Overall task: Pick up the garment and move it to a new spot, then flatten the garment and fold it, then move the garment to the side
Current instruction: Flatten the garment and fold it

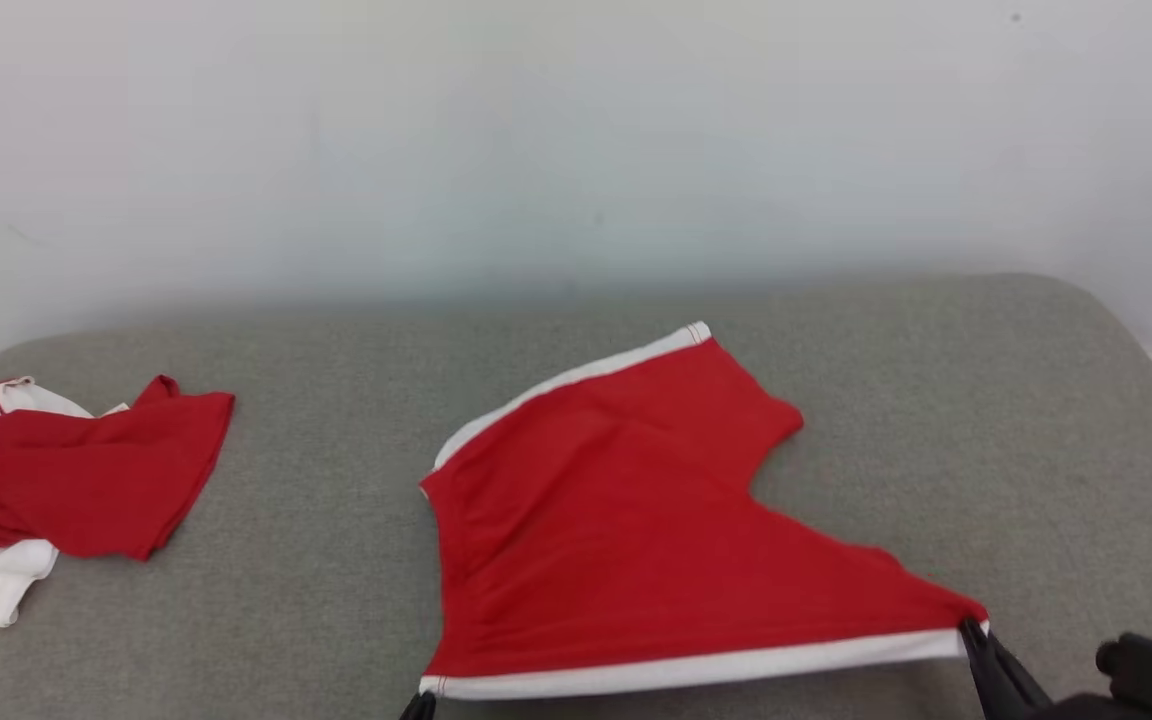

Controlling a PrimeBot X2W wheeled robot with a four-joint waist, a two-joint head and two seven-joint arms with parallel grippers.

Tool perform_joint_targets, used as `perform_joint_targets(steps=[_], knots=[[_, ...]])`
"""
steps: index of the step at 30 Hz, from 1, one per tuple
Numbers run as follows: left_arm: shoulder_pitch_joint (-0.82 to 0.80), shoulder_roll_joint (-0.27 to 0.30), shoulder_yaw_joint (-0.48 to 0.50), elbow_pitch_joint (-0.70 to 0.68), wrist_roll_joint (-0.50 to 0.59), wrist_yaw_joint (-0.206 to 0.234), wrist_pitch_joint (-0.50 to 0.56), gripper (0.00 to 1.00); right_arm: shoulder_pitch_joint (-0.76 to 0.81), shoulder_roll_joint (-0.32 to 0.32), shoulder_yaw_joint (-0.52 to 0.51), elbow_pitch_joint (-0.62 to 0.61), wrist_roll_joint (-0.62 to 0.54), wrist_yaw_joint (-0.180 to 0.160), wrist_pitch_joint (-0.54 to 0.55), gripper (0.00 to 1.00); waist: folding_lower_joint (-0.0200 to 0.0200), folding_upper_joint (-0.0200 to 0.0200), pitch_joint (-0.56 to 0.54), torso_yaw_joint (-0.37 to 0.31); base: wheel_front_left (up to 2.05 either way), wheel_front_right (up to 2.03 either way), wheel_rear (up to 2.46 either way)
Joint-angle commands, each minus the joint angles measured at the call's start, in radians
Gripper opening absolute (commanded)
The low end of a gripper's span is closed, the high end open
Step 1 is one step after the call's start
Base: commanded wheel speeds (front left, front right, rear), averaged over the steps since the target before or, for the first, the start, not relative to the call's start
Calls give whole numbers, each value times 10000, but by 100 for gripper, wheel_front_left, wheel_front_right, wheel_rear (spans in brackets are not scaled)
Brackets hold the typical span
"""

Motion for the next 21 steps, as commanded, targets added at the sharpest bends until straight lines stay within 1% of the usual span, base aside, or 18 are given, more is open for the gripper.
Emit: perform_joint_targets(steps=[1, 3, 5, 9, 10, 11, 15, 17, 21], knots=[[280, 174, 94, -171, -64, 92, 3, 0, 378, 107, -231, -413, -217, -29, 227, 0, 4, 4, -172, 162, 0, 0, 0], [521, 357, 126, -471, -66, 160, 39, 0, 784, 306, -498, -1053, -470, -29, 598, 0, 4, 4, -170, 160, 0, 0, 0], [659, 415, 228, -776, -135, 294, 34, 0, 938, 414, -738, -1580, -599, -29, 878, 0, 4, 4, -133, 157, 0, 0, 0], [387, 300, 196, -1047, -115, 372, 125, 0, 760, 268, -771, -1977, -988, -29, 1276, 0, 4, 4, -24, 221, 0, 0, 0], [17, 121, 156, -1103, -98, 391, 168, 0, 340, 45, -667, -2018, -1301, -29, 1619, 0, 4, 4, 73, 271, 0, 0, 0], [17, 121, 156, -1103, -98, 391, 168, 0, 340, 45, -667, -2018, -1301, -29, 1619, 0, 4, 4, 73, 271, 0, 0, 0], [-786, -152, 42, -846, 16, 451, 354, 0, -879, -425, -367, -1548, -1677, -29, 2148, 0, 4, 4, 361, 376, 0, 0, 0], [-1265, -238, -63, -651, 119, 427, 440, 0, -1586, -710, -98, -1024, -1728, -28, 2360, 0, 4, 4, 559, 458, 0, 0, 0], [-2236, -476, -136, -249, 309, 549, 610, 0, -3131, -1192, 424, 213, -1676, -28, 2414, 0, 4, 4, 1212, 686, 0, 0, 0]])
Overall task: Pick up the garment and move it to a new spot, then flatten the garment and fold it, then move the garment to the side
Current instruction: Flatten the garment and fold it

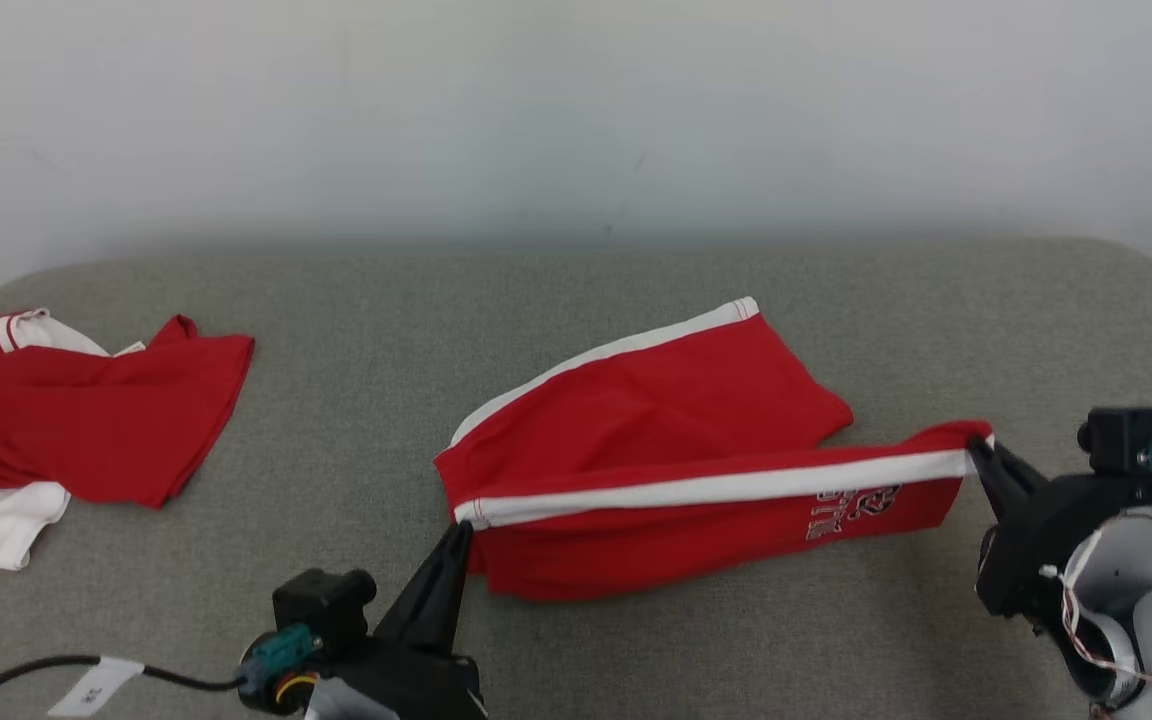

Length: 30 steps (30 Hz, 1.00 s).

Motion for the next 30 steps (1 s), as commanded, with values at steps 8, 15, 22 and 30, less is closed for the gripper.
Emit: perform_joint_targets(steps=[8, 15, 22, 30], knots=[[-2307, -397, -122, 1096, 293, -68, 296, 0, -3192, -666, 895, 2560, -216, -26, -630, 0, -1, 0, 1909, 865, 0, 0, 0], [-3720, -734, -124, 2055, 295, -88, 148, 0, -5322, -1006, 1765, 4218, -426, -26, -1124, 0, -1, 0, 2788, 1238, 0, 0, 0], [-4773, -1008, -191, 2961, 137, 73, 92, 0, -6907, -1098, 2363, 5660, -652, -26, -1639, 0, -1, 0, 3216, 1557, 0, 0, 0], [-5660, -1155, -421, 3965, -64, 206, 46, 12, -8275, -821, 2409, 7325, -854, -26, -2285, 0, -1, 0, 3553, 1685, 0, 0, 0]])
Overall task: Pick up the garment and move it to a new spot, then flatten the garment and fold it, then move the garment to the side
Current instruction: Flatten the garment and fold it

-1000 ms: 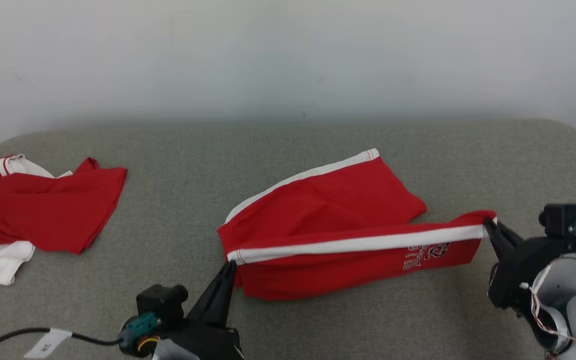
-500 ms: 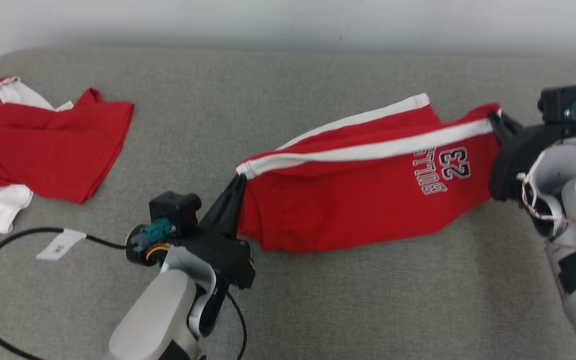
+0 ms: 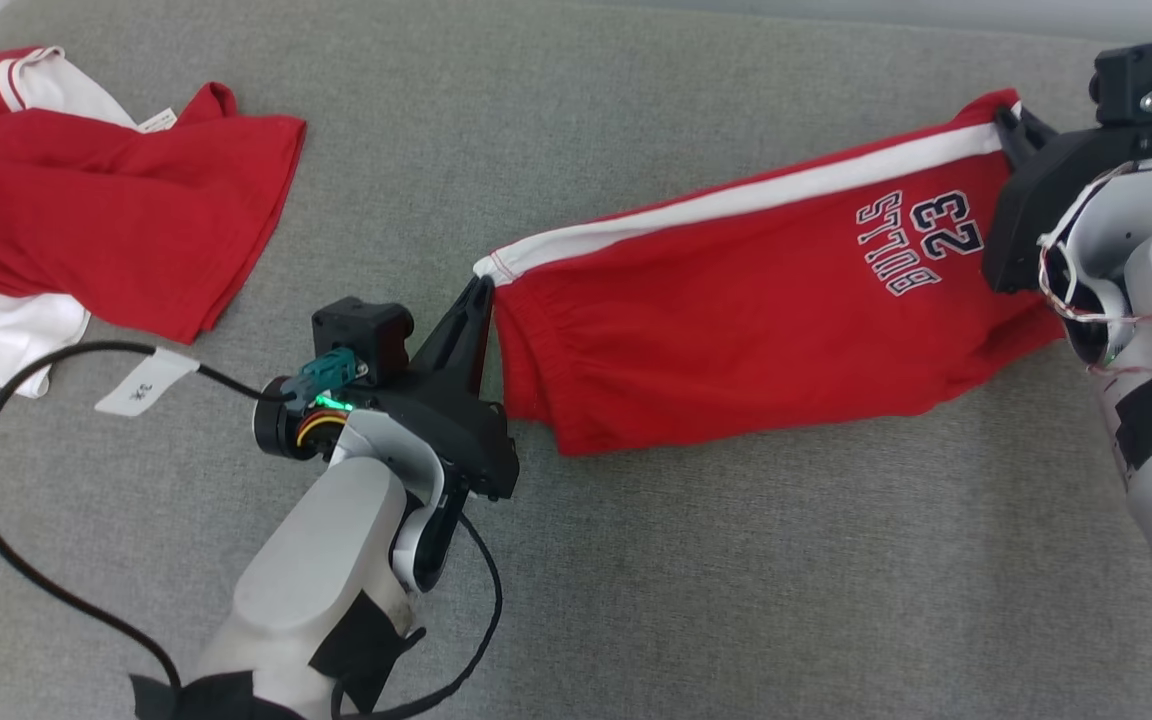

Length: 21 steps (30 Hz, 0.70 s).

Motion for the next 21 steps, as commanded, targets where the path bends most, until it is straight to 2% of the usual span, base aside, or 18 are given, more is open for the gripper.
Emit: perform_joint_targets(steps=[1, 2, 8, 12, 14, 17, 21], knots=[[-254, -33, -82, 192, -111, 31, -108, 74, -268, 57, -98, 363, -83, -26, -188, 40, -2, -3, 148, 126, 0, 0, 0], [-324, -42, -141, 300, -139, 25, -112, 100, -321, 117, -113, 570, -94, -26, -234, 100, -2, -3, 162, 139, 0, 0, 0], [-480, -62, -415, 614, -394, -11, -389, 100, -391, 296, 62, 1224, -30, -26, -410, 100, -2, -3, 74, 130, 0, 0, 0], [-344, -40, -399, 745, -306, 180, -655, 100, -282, 320, 244, 1503, 387, -26, -219, 100, -2, -3, -243, 62, 0, 0, 0], [-135, 165, -355, 670, -142, 272, -749, 100, -182, 231, 293, 1544, 584, -26, -212, 100, -2, -3, -482, 16, 0, 0, 0], [310, 483, -192, 77, 246, 458, -823, 100, 112, 79, 368, 1623, 859, -26, -68, 100, -2, -3, -885, -20, 0, 0, 0], [1612, 888, 356, -1834, 997, 827, -821, 100, 693, -59, 295, 1797, 1153, -26, 140, 100, -2, -3, -1339, 5, 0, 0, 0]])
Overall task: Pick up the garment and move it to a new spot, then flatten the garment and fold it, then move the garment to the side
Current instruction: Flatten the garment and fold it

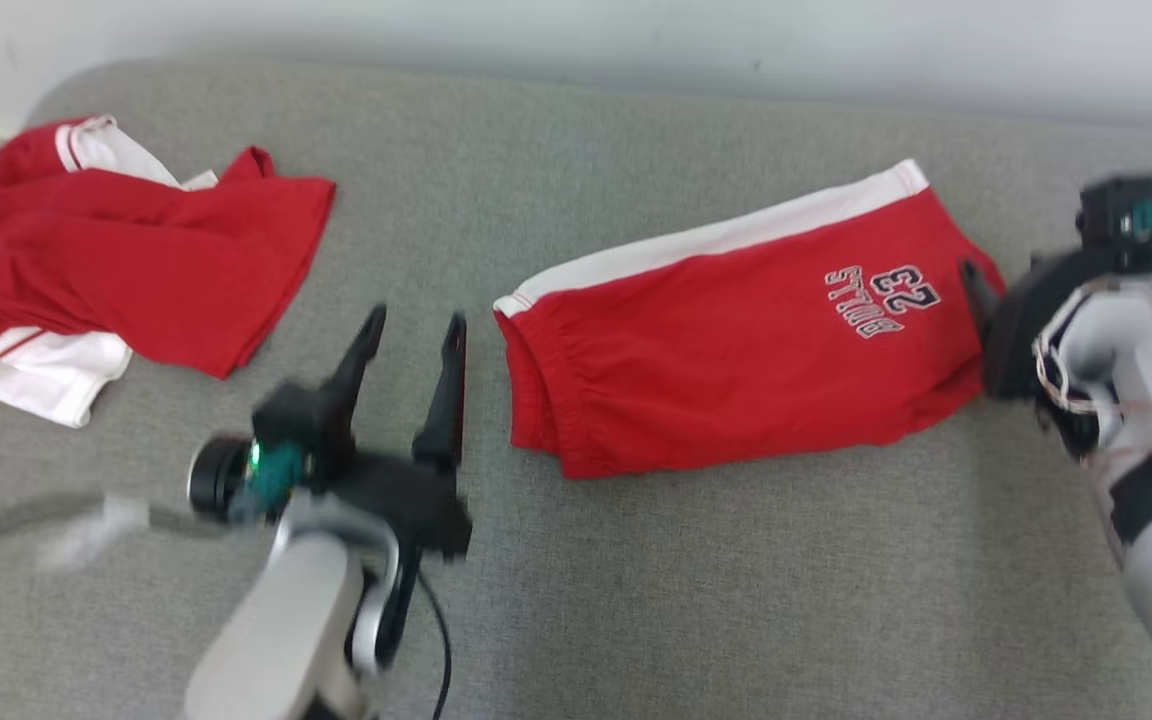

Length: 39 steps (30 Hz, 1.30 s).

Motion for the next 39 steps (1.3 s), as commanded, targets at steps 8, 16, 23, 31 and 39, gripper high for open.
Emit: perform_joint_targets(steps=[8, 16, 23, 31, 39], knots=[[3113, 296, 626, -3347, 1401, 755, -40, 100, 1046, -221, -716, 660, 207, -26, -410, 100, 1, 0, -562, 351, 0, 0, 0], [4349, 411, 987, -4881, 1703, 1112, -42, 100, 1012, -49, -1315, 1580, -23, -25, -542, 100, 1, 0, -279, 752, 0, 0, 0], [4629, 457, 1155, -5098, 1635, 1130, -42, 100, 1142, 463, -1421, 2147, -146, -2, -167, 0, 1, 0, -290, 889, 0, 0, 0], [4982, 617, 1067, -4773, 1556, 1113, 166, 100, 1646, 551, -1069, 2227, -579, -1, -509, 0, 1, 0, -940, 570, 0, 0, 0], [5555, 786, 1085, -4647, 1296, 1174, 446, 100, 2605, 895, -861, 2159, -578, -11, -708, 0, 1, 0, -1964, 140, 0, 0, 0]])
